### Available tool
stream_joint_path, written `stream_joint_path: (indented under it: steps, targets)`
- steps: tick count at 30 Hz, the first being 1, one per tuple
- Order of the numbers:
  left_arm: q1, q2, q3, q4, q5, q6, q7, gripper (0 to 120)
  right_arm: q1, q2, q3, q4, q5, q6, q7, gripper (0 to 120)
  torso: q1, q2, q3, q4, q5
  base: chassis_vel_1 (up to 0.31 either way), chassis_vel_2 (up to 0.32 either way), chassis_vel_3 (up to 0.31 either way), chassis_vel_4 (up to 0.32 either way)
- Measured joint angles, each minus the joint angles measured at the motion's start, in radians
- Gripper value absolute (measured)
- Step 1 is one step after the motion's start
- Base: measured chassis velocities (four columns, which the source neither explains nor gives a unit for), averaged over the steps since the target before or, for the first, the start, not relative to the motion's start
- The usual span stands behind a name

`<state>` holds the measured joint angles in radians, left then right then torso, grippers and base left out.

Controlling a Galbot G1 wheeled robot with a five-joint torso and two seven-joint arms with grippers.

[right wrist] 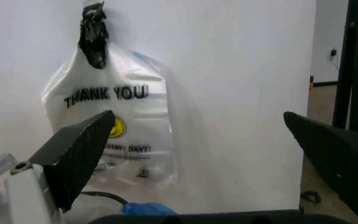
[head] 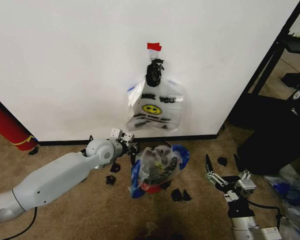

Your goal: Pick up the garbage bag from the wall and place it over the trash bin.

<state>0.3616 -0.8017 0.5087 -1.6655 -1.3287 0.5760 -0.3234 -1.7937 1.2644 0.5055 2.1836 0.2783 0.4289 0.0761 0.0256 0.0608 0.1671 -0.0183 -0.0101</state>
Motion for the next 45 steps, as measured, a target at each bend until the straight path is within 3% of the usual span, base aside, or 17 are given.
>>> stream_joint_path:
  steps: [4, 9, 18, 23, 32, 45]
  targets:
    - [0.052, 0.005, -0.055, -0.049, -0.035, -0.006, -0.052, 3, 0.006, -0.003, -0.002, -0.002, 0.0, -0.007, 0.002, 100, 0.0, 0.0, 0.0, 0.0002, 0.0, 0.0, 0.0, 0.0, 0.0]
    - [0.224, 0.011, -0.235, -0.173, -0.089, -0.059, -0.193, 3, 0.022, -0.012, -0.011, -0.008, 0.0, -0.03, 0.018, 100, 0.0, 0.0, 0.0, 0.0002, -0.0001, 0.0, 0.0, 0.0, 0.0]
    - [0.466, -0.006, -0.495, -0.292, -0.149, -0.16, -0.307, 3, 0.046, -0.038, -0.04, -0.006, -0.001, -0.081, 0.043, 100, 0.0, 0.0, 0.0, 0.0003, -0.0001, 0.0, 0.0, 0.0, 0.0]
    - [0.532, -0.043, -0.541, -0.301, -0.139, -0.216, -0.36, 3, 0.054, -0.052, -0.044, 0.003, -0.002, -0.106, 0.056, 100, 0.0, 0.0, 0.0, 0.0003, 0.0, 0.0, 0.0, 0.0, 0.0]
    - [0.636, -0.144, -0.572, -0.295, 0.026, -0.31, -0.399, 3, 0.053, -0.067, -0.048, 0.005, -0.005, -0.12, 0.063, 100, 0.0, 0.0, 0.0, 0.0002, 0.0, 0.0, 0.0, 0.0, 0.0]
    - [0.691, -0.205, -0.577, -0.319, 0.07, -0.332, -0.449, 3, 0.044, -0.069, -0.064, 0.019, -0.026, -0.13, 0.069, 100, 0.0, 0.0, 0.0, 0.0002, 0.0001, 0.0, 0.0, 0.0, 0.0]
